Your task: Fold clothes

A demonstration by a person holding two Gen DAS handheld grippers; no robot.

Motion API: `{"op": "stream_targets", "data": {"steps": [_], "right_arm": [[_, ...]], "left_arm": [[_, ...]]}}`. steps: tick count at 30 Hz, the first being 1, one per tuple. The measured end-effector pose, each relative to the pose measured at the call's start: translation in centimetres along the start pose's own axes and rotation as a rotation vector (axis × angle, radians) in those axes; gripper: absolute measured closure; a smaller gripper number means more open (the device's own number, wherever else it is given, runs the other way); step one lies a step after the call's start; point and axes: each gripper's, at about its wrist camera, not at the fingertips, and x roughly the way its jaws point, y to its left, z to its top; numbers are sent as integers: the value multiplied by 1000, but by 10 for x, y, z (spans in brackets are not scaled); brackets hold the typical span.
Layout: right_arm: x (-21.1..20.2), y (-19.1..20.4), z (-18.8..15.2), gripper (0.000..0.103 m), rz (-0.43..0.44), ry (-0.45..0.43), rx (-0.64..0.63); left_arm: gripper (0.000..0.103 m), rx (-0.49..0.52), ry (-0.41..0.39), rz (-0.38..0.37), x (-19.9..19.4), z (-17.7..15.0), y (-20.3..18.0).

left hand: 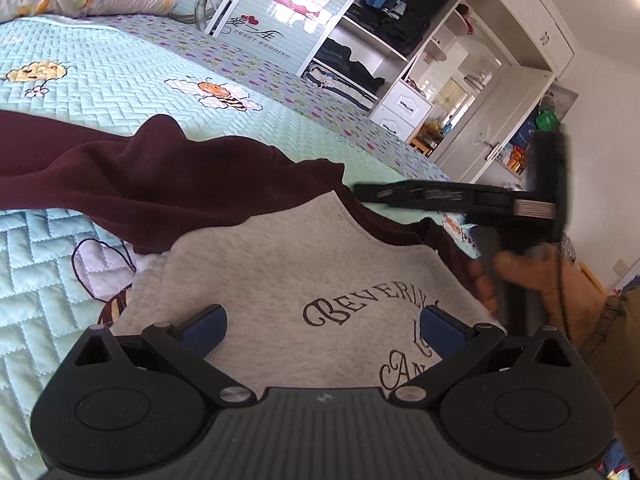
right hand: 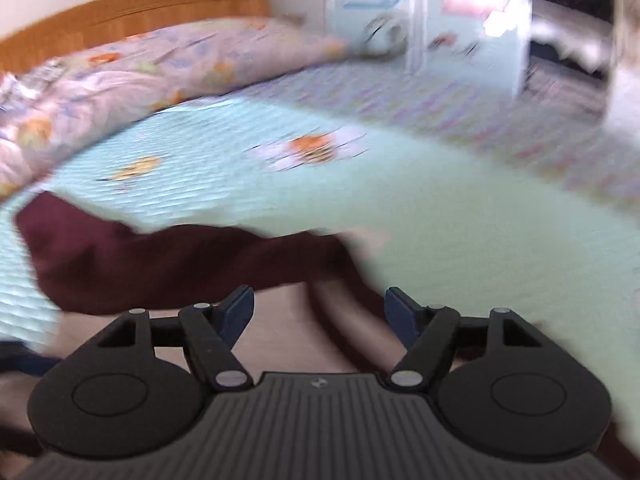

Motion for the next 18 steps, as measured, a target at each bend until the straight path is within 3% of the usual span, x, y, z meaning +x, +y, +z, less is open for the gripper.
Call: {"op": "stream_targets", "data": {"steps": [2,4,6,8,11,14,16,18], "right_arm": [[31,6,3,38,-33,73,-35],[54,3,5,33,-125,53,-61],[65,-2,8,15,-200,28,-37],[68,-11,11,15,-240,11,29],[59,-13,12,19,-232,4,81],[30,-16,10,22,-193,-61,169],[6,-20,7,22,-119,-138,268],[-10,-23,-1,22,-8,-151,340]], "left_arm": [[1,-12,2,-4,1,0,3],[1,-10,3,-3,2,0,4],[1,-13,5,-3,3,0,5],[1,-22,2,-7,2,0,6],[1,-43,-2,-17,2,2,9],[1,-68,-7,-29,1,3,13],[1,-81,-9,-36,0,3,14],[1,-90,-11,-39,2,4,15]]}}
